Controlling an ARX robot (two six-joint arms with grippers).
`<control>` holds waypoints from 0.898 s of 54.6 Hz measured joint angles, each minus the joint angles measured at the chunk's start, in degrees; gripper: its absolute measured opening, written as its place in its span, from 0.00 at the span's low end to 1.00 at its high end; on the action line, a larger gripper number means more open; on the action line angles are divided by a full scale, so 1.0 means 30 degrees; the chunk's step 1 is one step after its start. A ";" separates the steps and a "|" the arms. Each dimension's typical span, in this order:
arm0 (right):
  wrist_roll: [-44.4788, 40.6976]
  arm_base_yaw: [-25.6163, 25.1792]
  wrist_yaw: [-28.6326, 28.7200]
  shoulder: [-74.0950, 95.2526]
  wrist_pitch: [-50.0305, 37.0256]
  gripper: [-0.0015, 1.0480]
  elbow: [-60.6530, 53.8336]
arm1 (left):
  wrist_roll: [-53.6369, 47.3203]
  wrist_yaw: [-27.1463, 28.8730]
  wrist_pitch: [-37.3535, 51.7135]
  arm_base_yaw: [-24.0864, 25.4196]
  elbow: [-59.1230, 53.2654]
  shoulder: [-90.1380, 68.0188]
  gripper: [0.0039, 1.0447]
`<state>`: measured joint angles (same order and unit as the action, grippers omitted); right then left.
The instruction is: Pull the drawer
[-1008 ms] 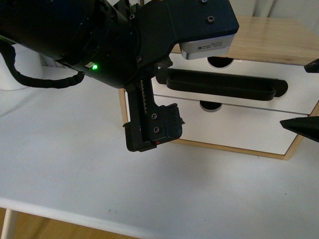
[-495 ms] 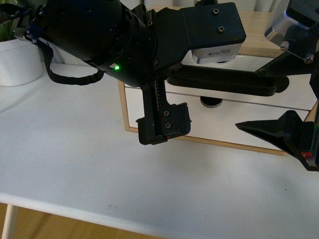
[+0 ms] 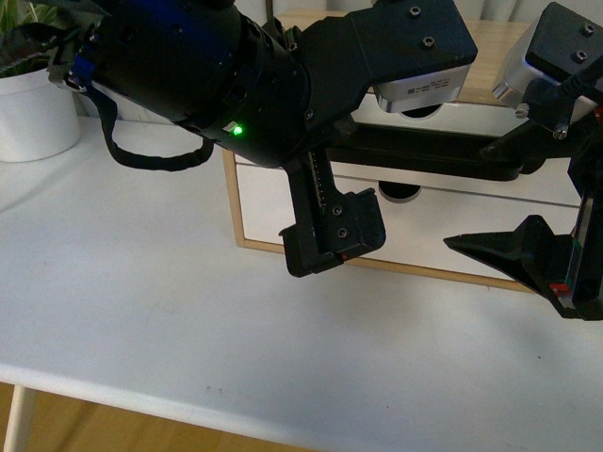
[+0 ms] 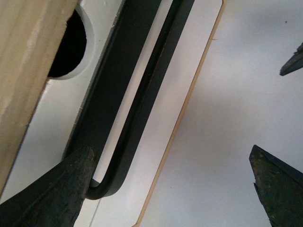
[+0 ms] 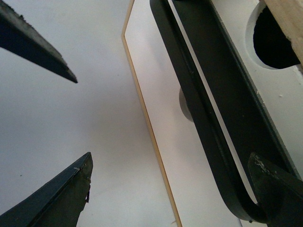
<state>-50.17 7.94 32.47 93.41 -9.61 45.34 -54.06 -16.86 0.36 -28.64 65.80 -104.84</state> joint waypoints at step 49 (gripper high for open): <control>-0.0495 -0.0051 0.0197 0.0219 0.0576 0.91 0.0291 | -0.1362 0.0517 -0.1472 -0.0474 0.0743 -0.0743 0.95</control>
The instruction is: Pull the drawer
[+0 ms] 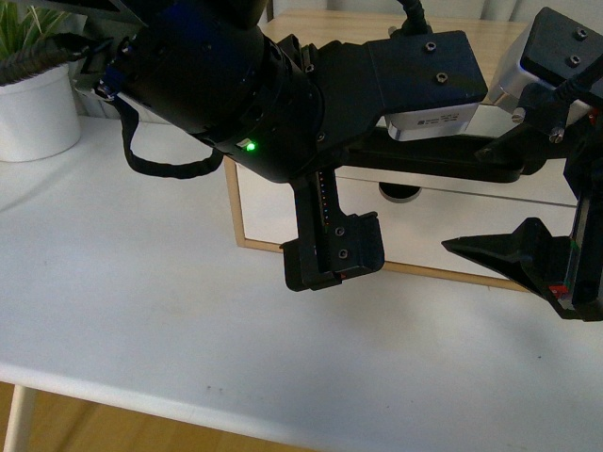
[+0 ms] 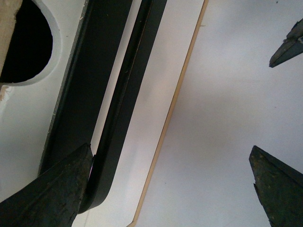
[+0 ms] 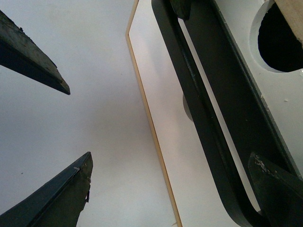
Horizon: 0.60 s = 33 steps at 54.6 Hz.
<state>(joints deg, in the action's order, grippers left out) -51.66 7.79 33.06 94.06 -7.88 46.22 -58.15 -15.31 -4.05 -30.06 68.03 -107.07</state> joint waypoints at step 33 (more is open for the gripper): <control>-0.2943 0.0036 0.0954 -0.1042 0.4546 0.91 0.0277 | -0.0306 -0.0423 -0.3162 -0.0197 0.0211 0.0699 0.95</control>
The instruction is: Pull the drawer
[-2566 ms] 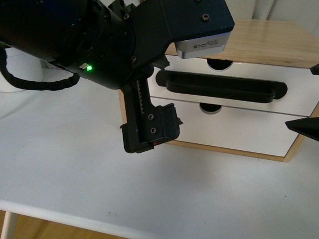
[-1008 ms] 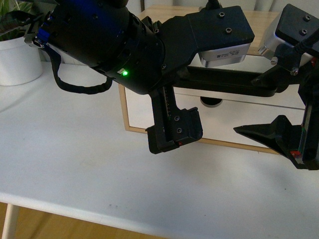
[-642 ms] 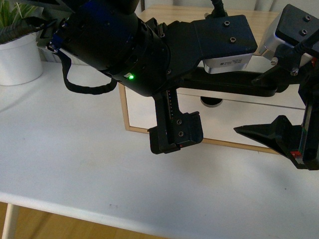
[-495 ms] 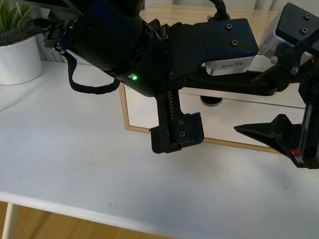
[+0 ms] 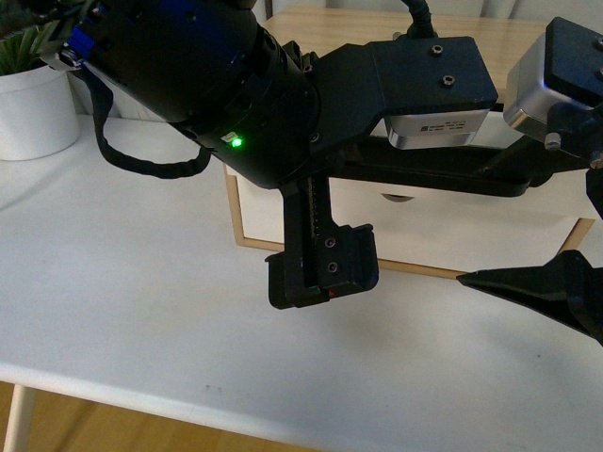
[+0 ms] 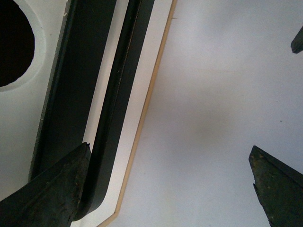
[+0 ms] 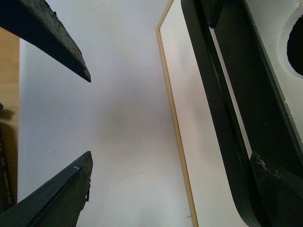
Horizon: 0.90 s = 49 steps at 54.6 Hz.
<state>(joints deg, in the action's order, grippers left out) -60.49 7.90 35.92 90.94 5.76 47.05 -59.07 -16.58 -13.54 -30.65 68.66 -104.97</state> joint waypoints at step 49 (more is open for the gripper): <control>-0.2222 -0.0073 0.1144 -0.3330 0.4983 0.91 -0.1282 | 0.0335 0.0437 -0.1639 -0.1129 -0.2594 0.2994 0.95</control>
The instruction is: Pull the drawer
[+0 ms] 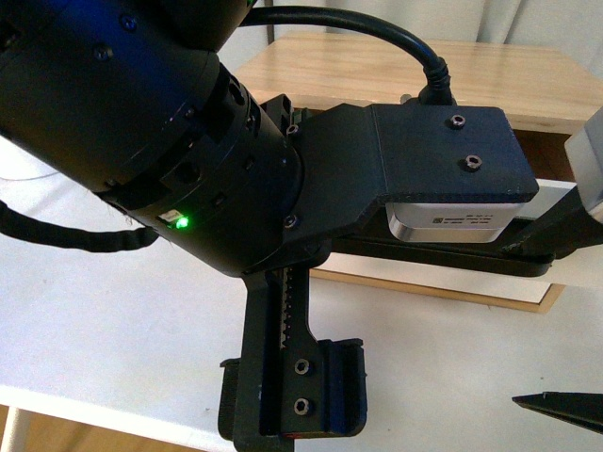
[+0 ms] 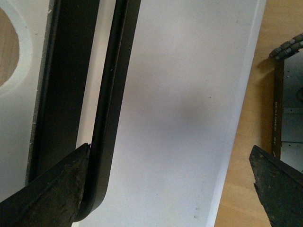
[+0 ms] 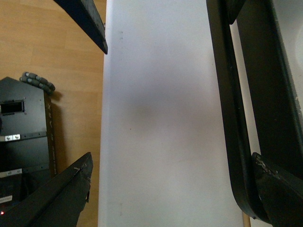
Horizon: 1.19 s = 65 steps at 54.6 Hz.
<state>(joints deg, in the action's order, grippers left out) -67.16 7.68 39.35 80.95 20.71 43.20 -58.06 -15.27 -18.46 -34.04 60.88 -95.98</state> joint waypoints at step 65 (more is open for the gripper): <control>1.2910 -0.6958 -0.3322 -1.9700 -0.6958 0.91 -0.7905 | 0.9245 1.0994 1.1693 0.2149 -1.3981 1.9307 0.95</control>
<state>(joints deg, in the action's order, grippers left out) -28.42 -13.19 29.39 21.85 -0.16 19.49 -30.33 17.72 16.62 -27.59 18.94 -38.06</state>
